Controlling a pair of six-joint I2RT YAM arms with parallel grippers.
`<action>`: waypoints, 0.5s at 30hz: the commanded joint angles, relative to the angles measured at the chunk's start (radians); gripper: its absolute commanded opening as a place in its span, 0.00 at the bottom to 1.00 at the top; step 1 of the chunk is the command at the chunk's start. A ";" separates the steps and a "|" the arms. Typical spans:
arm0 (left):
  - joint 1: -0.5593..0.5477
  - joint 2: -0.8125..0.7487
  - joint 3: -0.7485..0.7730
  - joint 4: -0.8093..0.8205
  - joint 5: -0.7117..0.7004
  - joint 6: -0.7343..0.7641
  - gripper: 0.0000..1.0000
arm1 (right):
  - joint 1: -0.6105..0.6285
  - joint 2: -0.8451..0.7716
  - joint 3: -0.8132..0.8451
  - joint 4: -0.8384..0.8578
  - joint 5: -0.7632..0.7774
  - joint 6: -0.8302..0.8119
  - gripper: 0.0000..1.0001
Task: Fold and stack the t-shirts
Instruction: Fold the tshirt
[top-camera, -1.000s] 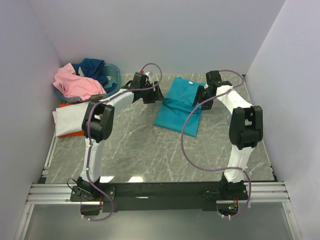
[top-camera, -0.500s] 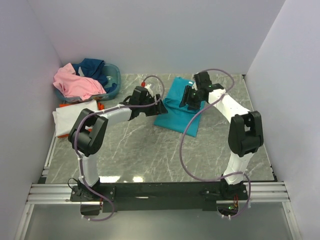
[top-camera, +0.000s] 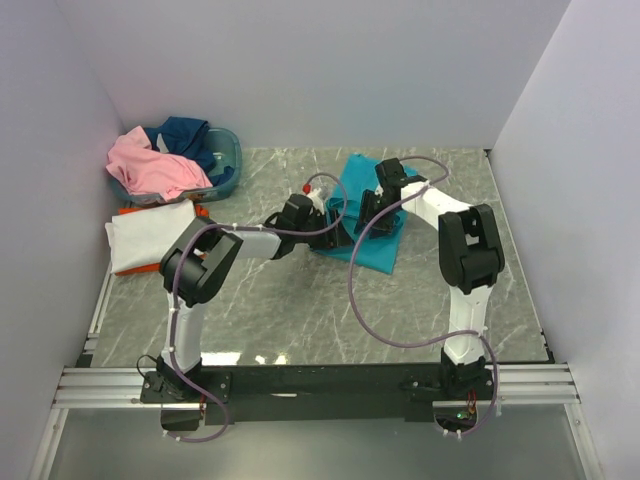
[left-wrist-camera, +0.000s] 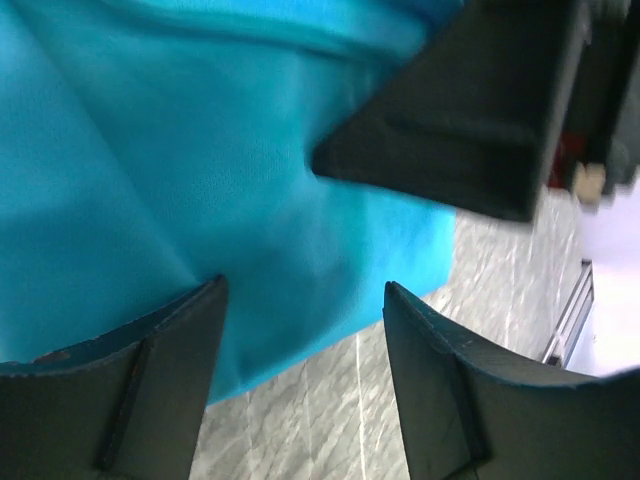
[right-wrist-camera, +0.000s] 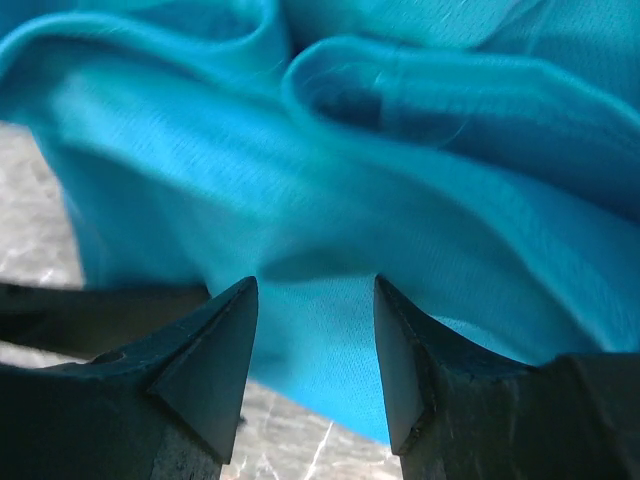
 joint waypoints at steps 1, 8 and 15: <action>-0.023 0.004 -0.041 0.055 0.009 0.017 0.70 | 0.002 0.027 0.070 0.014 0.035 -0.001 0.57; -0.052 -0.049 -0.136 -0.037 -0.053 0.066 0.69 | -0.010 0.086 0.172 -0.034 0.087 -0.005 0.57; -0.098 -0.115 -0.239 -0.065 -0.074 0.093 0.69 | -0.042 0.178 0.367 -0.094 0.120 -0.037 0.57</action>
